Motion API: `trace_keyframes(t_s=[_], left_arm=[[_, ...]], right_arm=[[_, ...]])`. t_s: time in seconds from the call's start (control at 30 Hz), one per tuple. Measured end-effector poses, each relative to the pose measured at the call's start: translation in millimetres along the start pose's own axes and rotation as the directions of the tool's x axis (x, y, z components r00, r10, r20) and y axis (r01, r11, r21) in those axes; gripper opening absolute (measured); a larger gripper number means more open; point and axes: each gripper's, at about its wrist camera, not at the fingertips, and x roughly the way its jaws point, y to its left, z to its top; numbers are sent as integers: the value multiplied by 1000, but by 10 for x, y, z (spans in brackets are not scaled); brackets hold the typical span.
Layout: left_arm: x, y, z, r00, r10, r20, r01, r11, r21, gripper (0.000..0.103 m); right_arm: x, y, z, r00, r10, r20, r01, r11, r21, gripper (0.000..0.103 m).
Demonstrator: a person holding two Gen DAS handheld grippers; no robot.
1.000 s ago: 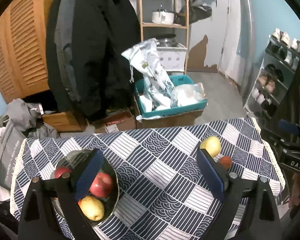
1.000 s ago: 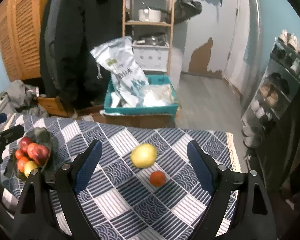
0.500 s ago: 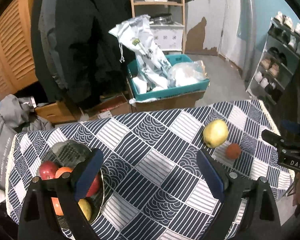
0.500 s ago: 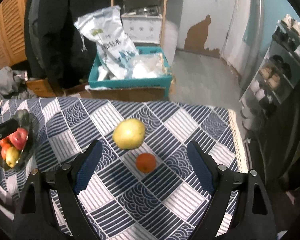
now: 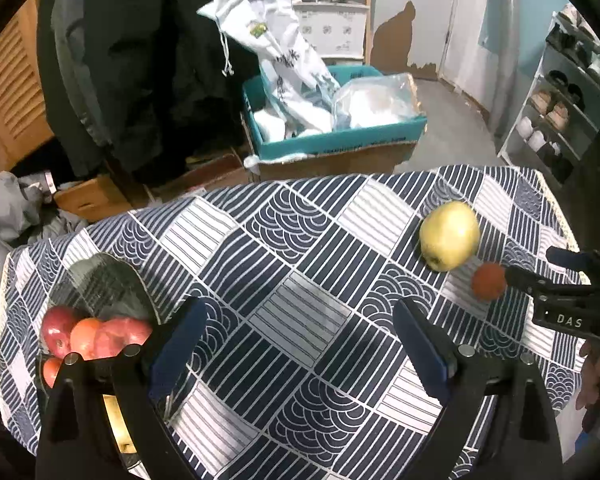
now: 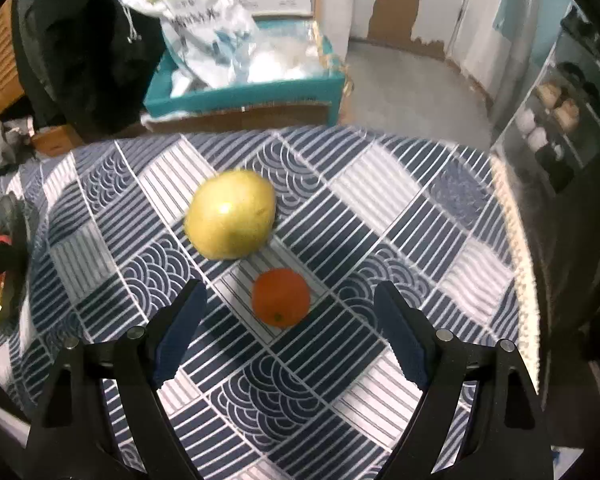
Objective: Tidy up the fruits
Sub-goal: 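Grasp the small tangerine with the right gripper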
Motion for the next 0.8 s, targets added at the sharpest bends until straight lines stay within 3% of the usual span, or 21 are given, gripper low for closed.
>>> trace_keyframes(t_s=[0.37,0.63,0.8], left_arm=[[420,-5,-86,997,-18,-79,16,999,-29,95],[548,-92,-69,996,-32,-87,31,999,-16,95],[577,-189,-53,995,-50,-82,50,999,8,95]], right_arm=[[517,-14,-92,995,1,-99,-1,1000,-1,85],[716,-13,-148,990,36,-133,-37,999,-4,70],[763,-17,-158,990,59,-129,-60,998,-8,50]])
